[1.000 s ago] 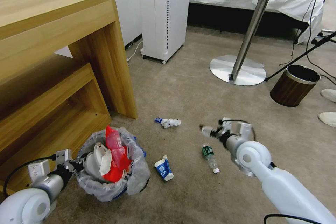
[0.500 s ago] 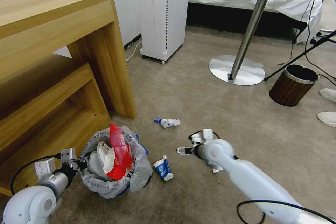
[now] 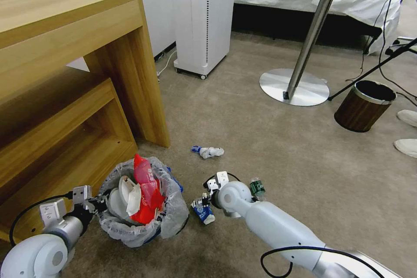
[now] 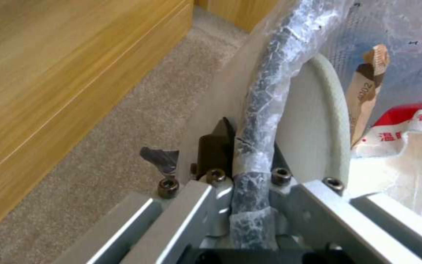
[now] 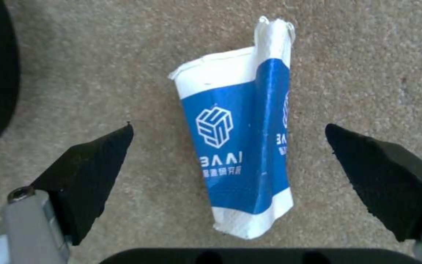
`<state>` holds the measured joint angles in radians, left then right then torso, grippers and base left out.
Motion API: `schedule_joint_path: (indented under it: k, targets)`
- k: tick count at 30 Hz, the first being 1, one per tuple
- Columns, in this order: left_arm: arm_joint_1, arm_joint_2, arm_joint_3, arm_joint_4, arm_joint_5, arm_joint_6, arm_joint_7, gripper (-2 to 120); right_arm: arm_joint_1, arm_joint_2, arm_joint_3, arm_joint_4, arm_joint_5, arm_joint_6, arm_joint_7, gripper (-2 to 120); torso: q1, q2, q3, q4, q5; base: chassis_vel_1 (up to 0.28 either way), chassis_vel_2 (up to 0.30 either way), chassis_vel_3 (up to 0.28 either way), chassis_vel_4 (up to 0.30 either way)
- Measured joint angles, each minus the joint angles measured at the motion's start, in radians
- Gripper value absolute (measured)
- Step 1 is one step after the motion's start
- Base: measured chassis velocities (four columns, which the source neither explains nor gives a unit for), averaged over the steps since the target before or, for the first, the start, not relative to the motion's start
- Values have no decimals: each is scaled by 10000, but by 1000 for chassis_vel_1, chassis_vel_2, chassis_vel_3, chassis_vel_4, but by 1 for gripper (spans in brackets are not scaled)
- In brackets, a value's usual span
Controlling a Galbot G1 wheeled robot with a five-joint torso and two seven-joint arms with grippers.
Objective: Pick up the trash bin and place the garbage on the floor into it.
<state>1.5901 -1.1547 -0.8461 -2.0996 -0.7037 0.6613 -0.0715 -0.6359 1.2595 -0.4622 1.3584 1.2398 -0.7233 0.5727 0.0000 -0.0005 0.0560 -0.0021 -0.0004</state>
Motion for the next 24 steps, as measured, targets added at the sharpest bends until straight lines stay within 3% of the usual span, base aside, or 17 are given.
schedule_joint_path:
  k: [7,11,14,18,24]
  targets:
    - [-12,-17,1,11,14,-35,6,0,12,101,-217,-464,-442,202,-76,93,0,-1,0,0,0,0,0,0,0]
    - [-9,-18,-4,16,13,-47,8,0,-52,165,-332,-759,-807,449,-191,81,0,0,0,0,1,0,0,0,0]
    - [0,-50,-4,25,14,-62,13,0,-144,179,-384,-893,-1081,636,-344,64,0,0,0,-1,1,0,0,0,0]
    - [1,-76,9,40,32,-77,19,0,-171,162,-439,-901,-1198,713,-410,55,0,0,0,0,2,0,0,0,0]
    - [16,-139,38,55,106,-157,78,0,-223,4,-638,-823,-1372,900,-493,29,0,0,0,0,2,0,0,0,0]
